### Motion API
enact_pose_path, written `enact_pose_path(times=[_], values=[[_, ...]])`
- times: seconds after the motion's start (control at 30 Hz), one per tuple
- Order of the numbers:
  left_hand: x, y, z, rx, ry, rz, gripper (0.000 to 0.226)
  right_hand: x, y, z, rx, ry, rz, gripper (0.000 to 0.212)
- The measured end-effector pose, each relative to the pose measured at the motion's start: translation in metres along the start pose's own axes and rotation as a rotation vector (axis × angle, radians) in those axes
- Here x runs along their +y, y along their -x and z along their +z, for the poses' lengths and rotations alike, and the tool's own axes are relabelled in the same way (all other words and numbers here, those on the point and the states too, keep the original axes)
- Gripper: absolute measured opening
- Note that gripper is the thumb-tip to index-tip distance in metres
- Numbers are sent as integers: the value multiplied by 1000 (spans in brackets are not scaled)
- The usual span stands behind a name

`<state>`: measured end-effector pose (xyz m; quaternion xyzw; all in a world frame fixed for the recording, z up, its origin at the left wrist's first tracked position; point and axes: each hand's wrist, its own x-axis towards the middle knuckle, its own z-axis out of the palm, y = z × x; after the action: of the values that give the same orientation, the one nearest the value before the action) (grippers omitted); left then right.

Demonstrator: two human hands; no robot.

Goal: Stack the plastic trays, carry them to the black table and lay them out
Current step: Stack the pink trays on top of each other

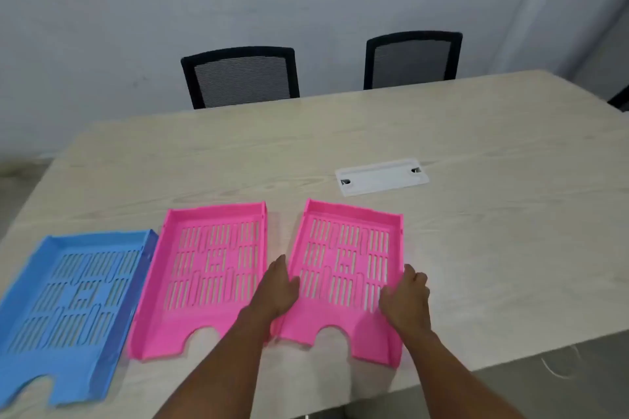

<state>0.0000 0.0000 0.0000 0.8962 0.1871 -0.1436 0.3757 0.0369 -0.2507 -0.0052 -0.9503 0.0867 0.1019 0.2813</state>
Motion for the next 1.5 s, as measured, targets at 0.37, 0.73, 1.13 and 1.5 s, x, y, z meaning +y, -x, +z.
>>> enact_pose_path(times=[0.37, 0.73, 1.13, 1.5], values=[[-1, -33, 22, 79, 205, -138, 48, 20, -36, 15, 86, -261, 132, 29], [7, -38, -47, 249, 341, 87, 44, -54, -57, -4, 267, -340, 68, 33], [-108, -20, -159, 434, 363, -41, 41, -185, -30, 71, 135, -412, -189, 21], [-189, 13, -189, 468, 285, -148, 36, -224, 12, 140, 5, -339, -254, 21]])
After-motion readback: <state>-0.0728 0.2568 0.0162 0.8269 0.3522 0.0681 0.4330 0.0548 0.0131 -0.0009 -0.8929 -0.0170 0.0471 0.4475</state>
